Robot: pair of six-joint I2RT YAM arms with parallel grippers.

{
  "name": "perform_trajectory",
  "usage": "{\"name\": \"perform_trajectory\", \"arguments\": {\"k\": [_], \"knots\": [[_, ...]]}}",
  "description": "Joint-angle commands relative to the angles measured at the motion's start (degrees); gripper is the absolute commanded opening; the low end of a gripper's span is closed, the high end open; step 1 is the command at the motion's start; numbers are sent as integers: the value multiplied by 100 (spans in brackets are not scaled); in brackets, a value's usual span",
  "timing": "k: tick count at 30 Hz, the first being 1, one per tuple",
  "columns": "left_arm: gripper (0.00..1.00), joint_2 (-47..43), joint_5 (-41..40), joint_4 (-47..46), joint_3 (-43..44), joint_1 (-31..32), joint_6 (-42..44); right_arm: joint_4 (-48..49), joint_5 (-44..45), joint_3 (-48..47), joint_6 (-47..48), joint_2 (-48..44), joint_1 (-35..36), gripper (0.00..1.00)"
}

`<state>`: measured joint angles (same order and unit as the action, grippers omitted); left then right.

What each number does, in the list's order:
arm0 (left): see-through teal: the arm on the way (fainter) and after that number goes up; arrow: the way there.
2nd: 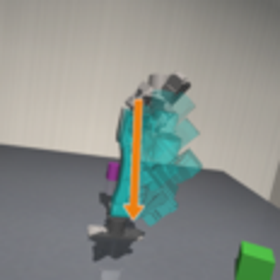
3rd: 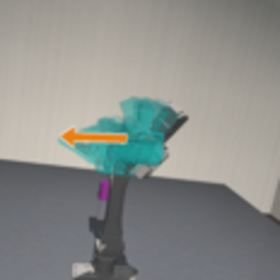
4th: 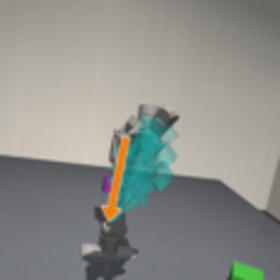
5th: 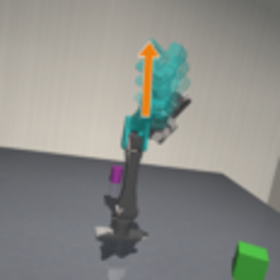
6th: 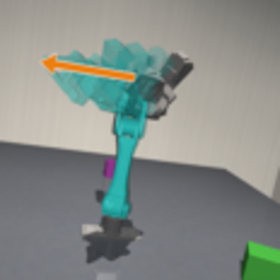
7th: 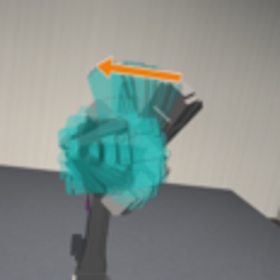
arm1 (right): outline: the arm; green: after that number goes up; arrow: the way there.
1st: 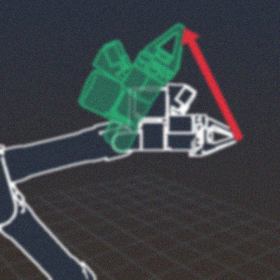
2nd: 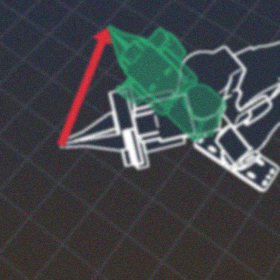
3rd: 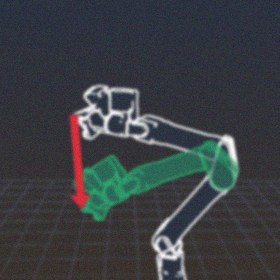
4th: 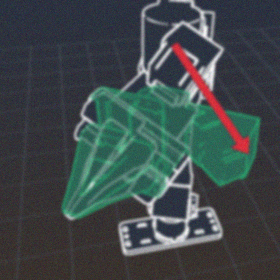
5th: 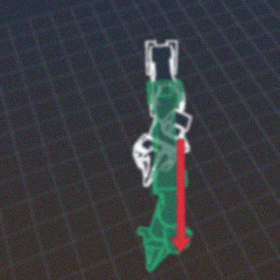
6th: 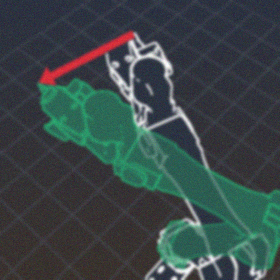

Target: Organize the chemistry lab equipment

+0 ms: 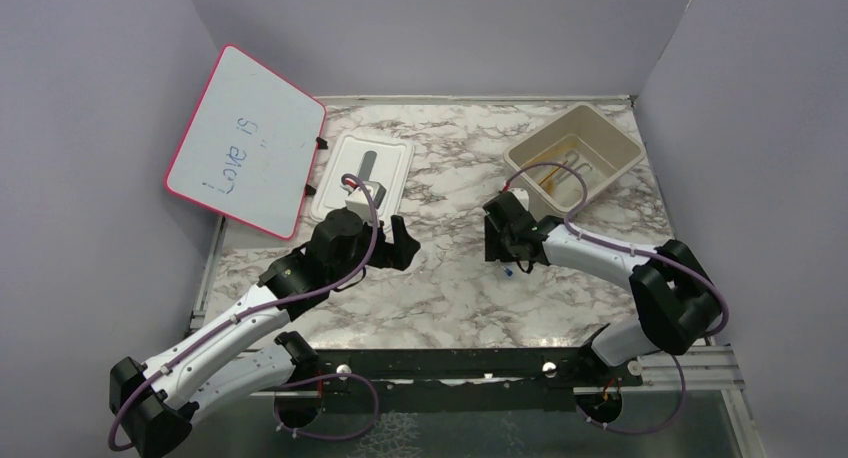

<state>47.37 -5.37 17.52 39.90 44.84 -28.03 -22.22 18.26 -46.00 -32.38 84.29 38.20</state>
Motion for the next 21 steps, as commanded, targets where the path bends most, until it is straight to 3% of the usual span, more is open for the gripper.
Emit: {"name": "perform_trajectory", "arguments": {"k": [1,5,10,16,21], "knots": [[84,-18,44,-49,-49,-10,-40,218,-509,8,624,188,7,61],[84,-26,53,-55,-48,-10,-61,362,-1212,175,921,79,12,57],[84,-18,44,-56,-45,-10,-67,210,-1325,201,962,263,6,49],[84,-10,53,-56,-50,-10,-108,2,-1289,159,1014,496,13,33],[84,-4,124,-164,-160,-10,-322,111,-1333,98,1079,598,26,15]]}}
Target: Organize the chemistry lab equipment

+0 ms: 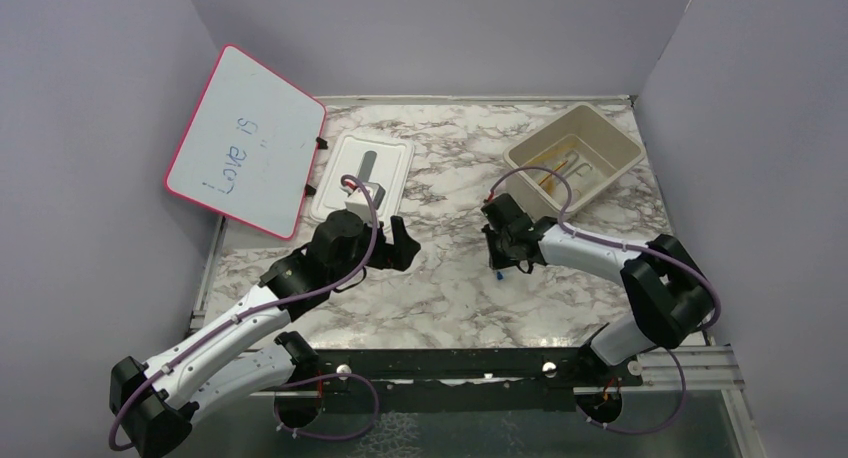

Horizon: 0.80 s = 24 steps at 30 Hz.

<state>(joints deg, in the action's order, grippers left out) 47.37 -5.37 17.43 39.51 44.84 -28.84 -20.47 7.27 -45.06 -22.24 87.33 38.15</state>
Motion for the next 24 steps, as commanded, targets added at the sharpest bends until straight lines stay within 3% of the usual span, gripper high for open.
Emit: {"name": "perform_trajectory", "arguments": {"k": [1,7,16,20,24], "knots": [[84,2,143,-187,-127,-10,-361,49,-290,2,109,276,26,12],[86,-172,160,-401,-157,-9,-1286,744,-787,23,393,-351,28,10],[86,163,1295,-1481,-158,-31,-2344,2573,-3809,582,1086,-2084,37,12],[87,472,1689,-2140,53,-74,-2629,2666,-4512,482,1212,-2209,41,12],[85,724,1705,-2074,239,-108,-2739,2655,-4817,344,1273,-2185,28,12]]}}
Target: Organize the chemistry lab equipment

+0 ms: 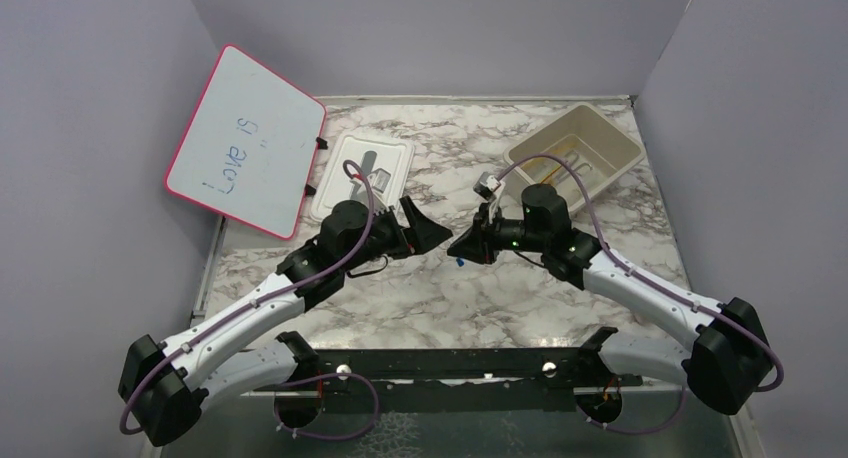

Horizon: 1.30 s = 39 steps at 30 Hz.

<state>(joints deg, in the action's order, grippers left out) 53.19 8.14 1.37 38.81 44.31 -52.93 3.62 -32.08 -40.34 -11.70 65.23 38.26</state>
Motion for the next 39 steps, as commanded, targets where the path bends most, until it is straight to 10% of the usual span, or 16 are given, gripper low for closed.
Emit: {"name": "perform_trajectory", "arguments": {"k": [1,25,31,39], "knots": [[81,174,333,-481,278,-65,-390,264,-903,-139,221,16,23,12],[14,283,512,-437,-83,-81,-189,465,-811,-289,-36,60,25,16],[10,89,238,-488,27,-81,-93,540,-369,-282,-745,-39,18,40],[10,-417,-766,-868,45,-90,-918,2704,1253,825,-4080,-923,21,67]]}}
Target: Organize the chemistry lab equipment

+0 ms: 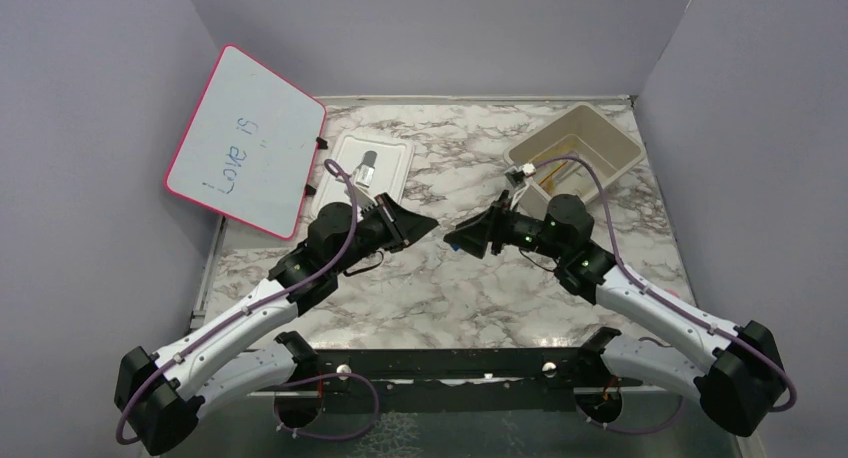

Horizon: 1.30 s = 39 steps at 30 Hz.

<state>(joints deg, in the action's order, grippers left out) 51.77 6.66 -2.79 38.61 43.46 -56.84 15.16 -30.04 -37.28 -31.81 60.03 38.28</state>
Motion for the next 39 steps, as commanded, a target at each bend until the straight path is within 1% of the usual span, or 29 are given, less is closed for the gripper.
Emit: {"name": "perform_trajectory", "arguments": {"k": [1,4,9,12,14,17,19,24,27,30,34,35,36,37,39], "knots": [[10,-318,-753,-516,74,-2,-657,1896,1157,645,-2468,-434,22,68],[10,-396,-1045,-705,155,-4,-1035,2384,1277,645,-3238,-292,26,67],[10,-480,-1615,-1011,140,-3,-1504,2914,1299,426,-3824,182,40,65],[10,-529,-1887,-1174,25,1,-1763,3385,1249,379,-4253,539,53,58],[10,-553,-2016,-1284,-35,-4,-1825,3619,1240,369,-4496,704,60,51],[10,-540,-2046,-1261,-41,-1,-1845,4015,1222,400,-4671,892,70,45],[10,-532,-2004,-1264,-71,-4,-1907,4205,1207,367,-4671,981,68,43],[10,-558,-2036,-1274,-177,0,-1987,4252,1241,268,-4754,1103,66,40],[10,-561,-2037,-1278,-202,-4,-1998,4497,1240,299,-4870,1191,65,34],[10,-567,-2066,-1278,-250,-4,-2036,4518,1178,258,-4896,1241,68,26],[11,-573,-2083,-1304,-310,-4,-2060,4449,1098,224,-4880,1275,65,22],[13,-579,-2081,-1299,-310,0,-2052,4440,1097,236,-4848,1263,65,21],[19,-594,-2087,-1274,-318,-4,-2034,4401,1109,238,-4780,1243,72,19],[28,-613,-2128,-1211,-322,-4,-1996,4267,1106,220,-4666,1198,69,18],[49,-707,-2375,-553,-217,0,-1818,3722,1160,164,-4338,1031,66,17]]}}
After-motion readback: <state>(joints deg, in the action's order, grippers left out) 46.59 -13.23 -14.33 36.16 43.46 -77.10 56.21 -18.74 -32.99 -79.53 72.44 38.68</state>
